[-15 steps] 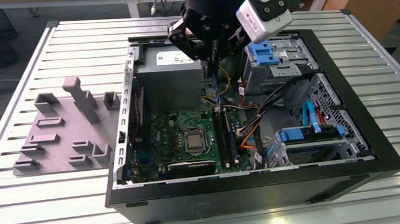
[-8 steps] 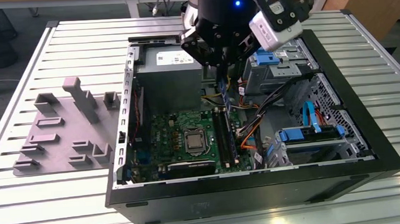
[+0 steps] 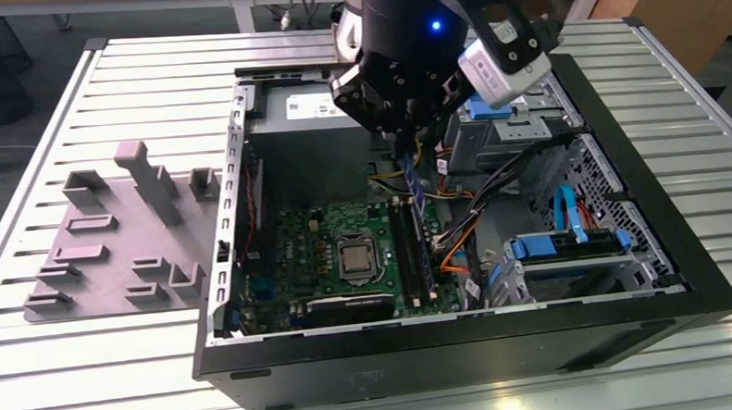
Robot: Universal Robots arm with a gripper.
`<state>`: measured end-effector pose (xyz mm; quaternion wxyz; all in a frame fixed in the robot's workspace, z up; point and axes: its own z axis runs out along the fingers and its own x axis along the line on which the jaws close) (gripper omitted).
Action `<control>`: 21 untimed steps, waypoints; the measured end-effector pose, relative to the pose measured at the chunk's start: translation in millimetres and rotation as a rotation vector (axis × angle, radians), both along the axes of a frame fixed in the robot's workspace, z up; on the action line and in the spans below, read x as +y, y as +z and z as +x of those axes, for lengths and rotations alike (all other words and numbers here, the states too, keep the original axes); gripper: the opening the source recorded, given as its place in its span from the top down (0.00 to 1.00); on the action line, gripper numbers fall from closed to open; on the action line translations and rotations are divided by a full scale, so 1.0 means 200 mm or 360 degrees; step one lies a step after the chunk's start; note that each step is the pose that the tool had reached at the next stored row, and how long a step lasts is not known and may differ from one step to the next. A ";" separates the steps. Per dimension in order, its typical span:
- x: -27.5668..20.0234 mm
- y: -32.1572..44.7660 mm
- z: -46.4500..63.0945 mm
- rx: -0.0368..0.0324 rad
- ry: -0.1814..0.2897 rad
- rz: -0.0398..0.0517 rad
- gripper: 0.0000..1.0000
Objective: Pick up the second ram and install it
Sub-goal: 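Insert the second ram into the second slot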
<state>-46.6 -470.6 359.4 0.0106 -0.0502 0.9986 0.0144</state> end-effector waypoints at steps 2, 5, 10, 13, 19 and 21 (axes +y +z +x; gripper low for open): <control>0.000 -0.007 0.00 0.0003 -0.0001 0.0005 0.86; 0.000 -0.018 0.00 0.0009 -0.0001 0.0005 0.86; 0.000 -0.057 0.00 0.0018 -0.0028 0.0005 0.86; 0.001 -0.084 0.01 0.0018 -0.0058 0.0005 0.86; 0.001 -0.105 0.01 0.0018 -0.0157 0.0004 0.86; 0.001 -0.105 0.01 0.0018 -0.0159 0.0004 0.86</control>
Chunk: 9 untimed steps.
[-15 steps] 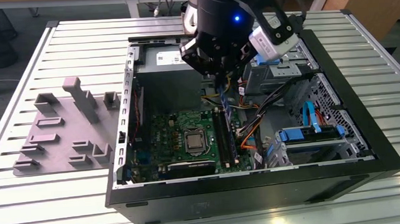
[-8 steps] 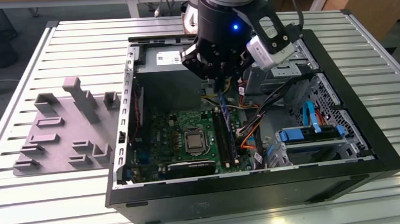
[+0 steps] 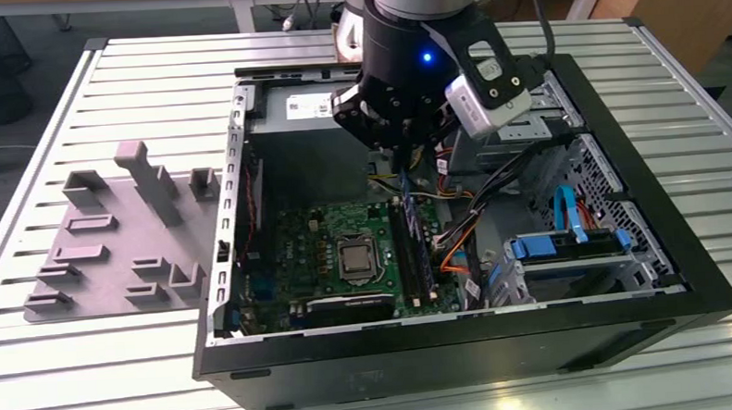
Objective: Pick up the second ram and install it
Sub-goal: 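Insert the second ram into the second slot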
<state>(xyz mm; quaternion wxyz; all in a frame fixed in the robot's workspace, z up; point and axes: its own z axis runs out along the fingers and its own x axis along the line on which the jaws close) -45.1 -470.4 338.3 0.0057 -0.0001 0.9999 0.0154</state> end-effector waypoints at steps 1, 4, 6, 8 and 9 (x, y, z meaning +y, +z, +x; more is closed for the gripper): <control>0.000 -0.007 0.00 0.0002 0.0000 0.0001 0.86; 0.000 -0.034 0.04 0.0008 0.0000 0.0000 0.86; 0.000 -0.052 0.06 0.0009 0.0000 0.0000 0.86; 0.000 -0.070 0.08 0.0009 0.0000 0.0000 0.86; 0.000 -0.080 0.08 0.0009 0.0000 0.0000 0.86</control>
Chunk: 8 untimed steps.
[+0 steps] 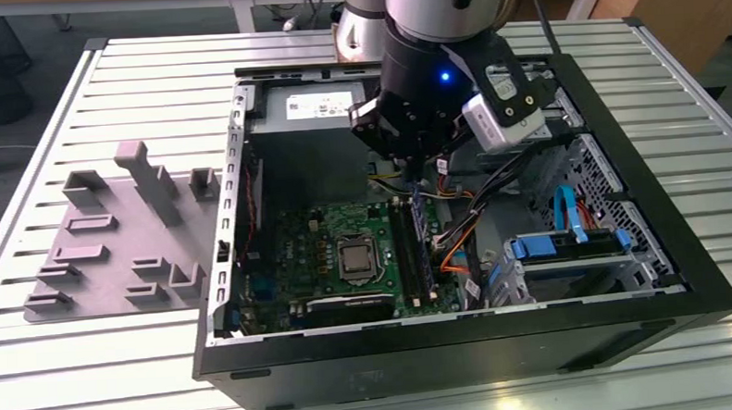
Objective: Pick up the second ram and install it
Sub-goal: 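Insert the second ram into the second slot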
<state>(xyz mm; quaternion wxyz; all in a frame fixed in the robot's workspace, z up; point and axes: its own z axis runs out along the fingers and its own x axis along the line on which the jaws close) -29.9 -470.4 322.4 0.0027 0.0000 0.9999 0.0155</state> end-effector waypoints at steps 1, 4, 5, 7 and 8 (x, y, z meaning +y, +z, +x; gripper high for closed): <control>0.000 -0.009 0.00 0.0000 0.0000 0.0000 0.86; 0.002 -0.036 0.00 0.0000 0.0000 0.0000 0.86; 0.002 -0.045 0.00 0.0000 0.0000 0.0000 0.86; 0.002 -0.063 0.00 0.0000 0.0000 0.0000 0.86; 0.003 -0.072 0.00 0.0000 0.0000 0.0000 0.86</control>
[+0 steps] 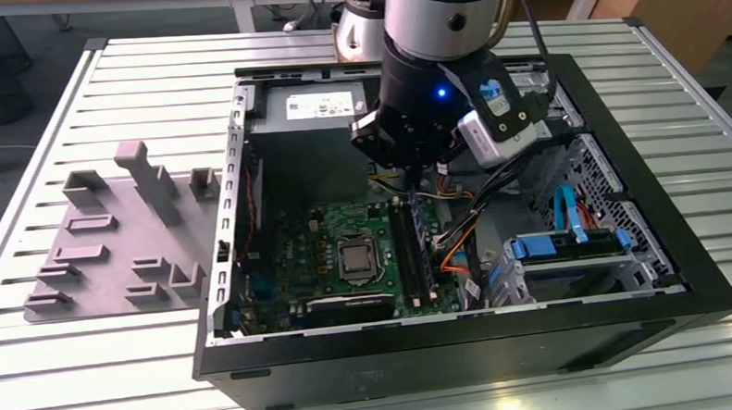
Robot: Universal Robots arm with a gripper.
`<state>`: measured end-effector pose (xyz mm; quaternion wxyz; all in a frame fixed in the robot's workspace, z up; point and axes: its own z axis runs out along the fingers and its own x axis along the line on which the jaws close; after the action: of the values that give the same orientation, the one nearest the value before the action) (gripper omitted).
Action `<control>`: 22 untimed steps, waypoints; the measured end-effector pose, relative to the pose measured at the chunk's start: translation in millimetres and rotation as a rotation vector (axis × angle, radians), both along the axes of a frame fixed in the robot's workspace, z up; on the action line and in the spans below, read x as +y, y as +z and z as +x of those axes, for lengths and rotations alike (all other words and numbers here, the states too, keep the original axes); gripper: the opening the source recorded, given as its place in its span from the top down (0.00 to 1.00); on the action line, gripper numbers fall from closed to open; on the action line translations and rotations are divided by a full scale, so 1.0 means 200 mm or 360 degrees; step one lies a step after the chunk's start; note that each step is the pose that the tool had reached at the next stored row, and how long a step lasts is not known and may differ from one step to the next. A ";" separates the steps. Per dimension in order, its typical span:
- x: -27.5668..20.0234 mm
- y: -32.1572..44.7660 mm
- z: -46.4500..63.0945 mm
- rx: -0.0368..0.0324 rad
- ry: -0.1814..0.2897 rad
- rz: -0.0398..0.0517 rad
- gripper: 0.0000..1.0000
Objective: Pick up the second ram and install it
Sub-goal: 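Insert the second ram into the second slot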
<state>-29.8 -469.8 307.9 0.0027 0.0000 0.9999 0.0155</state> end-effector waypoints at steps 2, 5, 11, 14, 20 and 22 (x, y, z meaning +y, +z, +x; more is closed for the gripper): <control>0.000 -0.019 0.00 0.0000 0.0000 0.0000 0.86; 0.000 -0.045 0.00 0.0000 0.0000 0.0000 0.86; 0.000 -0.058 0.00 0.0000 0.0000 0.0000 0.86; 0.000 -0.073 0.00 0.0000 0.0000 0.0000 0.86; 0.000 -0.127 0.00 0.0001 0.0000 0.0000 0.86; 0.000 -0.145 0.00 0.0001 0.0000 0.0000 0.86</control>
<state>-29.8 -469.8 278.9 0.0023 0.0000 0.9999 0.0155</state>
